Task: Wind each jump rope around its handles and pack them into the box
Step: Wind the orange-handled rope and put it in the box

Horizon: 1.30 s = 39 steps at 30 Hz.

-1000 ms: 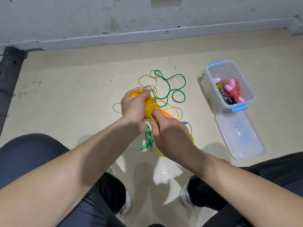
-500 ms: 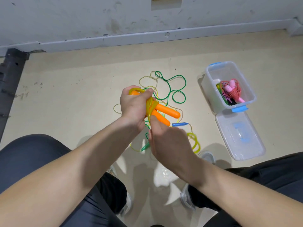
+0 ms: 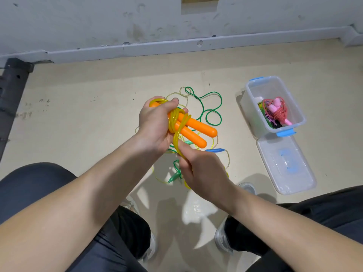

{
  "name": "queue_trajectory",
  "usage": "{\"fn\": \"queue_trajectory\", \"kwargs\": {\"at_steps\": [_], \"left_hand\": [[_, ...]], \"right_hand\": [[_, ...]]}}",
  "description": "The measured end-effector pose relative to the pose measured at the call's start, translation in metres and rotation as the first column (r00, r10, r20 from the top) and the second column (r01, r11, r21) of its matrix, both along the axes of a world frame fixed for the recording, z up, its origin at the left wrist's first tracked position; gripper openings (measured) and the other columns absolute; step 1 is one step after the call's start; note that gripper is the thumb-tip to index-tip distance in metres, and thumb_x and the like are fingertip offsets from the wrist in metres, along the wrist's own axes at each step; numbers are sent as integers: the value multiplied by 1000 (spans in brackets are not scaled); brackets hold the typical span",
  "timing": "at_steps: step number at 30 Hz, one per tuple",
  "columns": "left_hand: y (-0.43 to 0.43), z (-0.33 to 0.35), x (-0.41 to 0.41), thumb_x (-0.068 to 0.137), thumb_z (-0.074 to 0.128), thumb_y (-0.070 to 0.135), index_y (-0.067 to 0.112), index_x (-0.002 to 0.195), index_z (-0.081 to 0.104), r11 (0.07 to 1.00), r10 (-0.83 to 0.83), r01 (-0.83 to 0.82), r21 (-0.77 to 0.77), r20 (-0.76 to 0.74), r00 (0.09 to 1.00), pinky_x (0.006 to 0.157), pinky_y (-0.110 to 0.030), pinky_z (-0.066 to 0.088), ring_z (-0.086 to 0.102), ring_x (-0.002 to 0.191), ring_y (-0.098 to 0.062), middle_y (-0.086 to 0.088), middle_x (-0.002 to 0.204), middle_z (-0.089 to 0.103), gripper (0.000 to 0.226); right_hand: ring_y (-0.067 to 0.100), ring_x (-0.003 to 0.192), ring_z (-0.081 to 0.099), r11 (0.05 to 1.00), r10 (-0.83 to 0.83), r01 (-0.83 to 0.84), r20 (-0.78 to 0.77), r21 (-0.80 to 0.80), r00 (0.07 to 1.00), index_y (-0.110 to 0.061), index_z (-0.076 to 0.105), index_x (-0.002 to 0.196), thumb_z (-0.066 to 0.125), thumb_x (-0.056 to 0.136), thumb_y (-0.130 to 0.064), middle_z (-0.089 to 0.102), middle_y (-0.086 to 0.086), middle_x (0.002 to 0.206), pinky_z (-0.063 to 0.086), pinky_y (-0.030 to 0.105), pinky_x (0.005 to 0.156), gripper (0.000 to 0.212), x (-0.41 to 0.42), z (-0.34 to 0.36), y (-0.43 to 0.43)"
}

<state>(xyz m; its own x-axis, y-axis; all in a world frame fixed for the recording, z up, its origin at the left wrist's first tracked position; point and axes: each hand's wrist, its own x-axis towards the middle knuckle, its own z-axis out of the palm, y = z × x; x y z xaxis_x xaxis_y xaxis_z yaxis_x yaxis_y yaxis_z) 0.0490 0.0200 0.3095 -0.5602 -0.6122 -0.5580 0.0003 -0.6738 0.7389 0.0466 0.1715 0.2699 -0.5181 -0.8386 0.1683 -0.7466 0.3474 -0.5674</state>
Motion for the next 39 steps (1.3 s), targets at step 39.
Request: {"fn": "queue_trajectory", "kwargs": {"at_steps": [39], "left_hand": [[9, -9, 1, 79, 74, 0, 21, 88, 51, 763, -86, 97, -639, 48, 995, 73, -57, 60, 71, 77, -38, -10, 91, 65, 32]], "right_hand": [[13, 49, 68, 961, -268, 176, 557, 213, 786, -13, 61, 85, 70, 90, -29, 73, -6, 64, 53, 26, 52, 19, -56, 41, 6]]}}
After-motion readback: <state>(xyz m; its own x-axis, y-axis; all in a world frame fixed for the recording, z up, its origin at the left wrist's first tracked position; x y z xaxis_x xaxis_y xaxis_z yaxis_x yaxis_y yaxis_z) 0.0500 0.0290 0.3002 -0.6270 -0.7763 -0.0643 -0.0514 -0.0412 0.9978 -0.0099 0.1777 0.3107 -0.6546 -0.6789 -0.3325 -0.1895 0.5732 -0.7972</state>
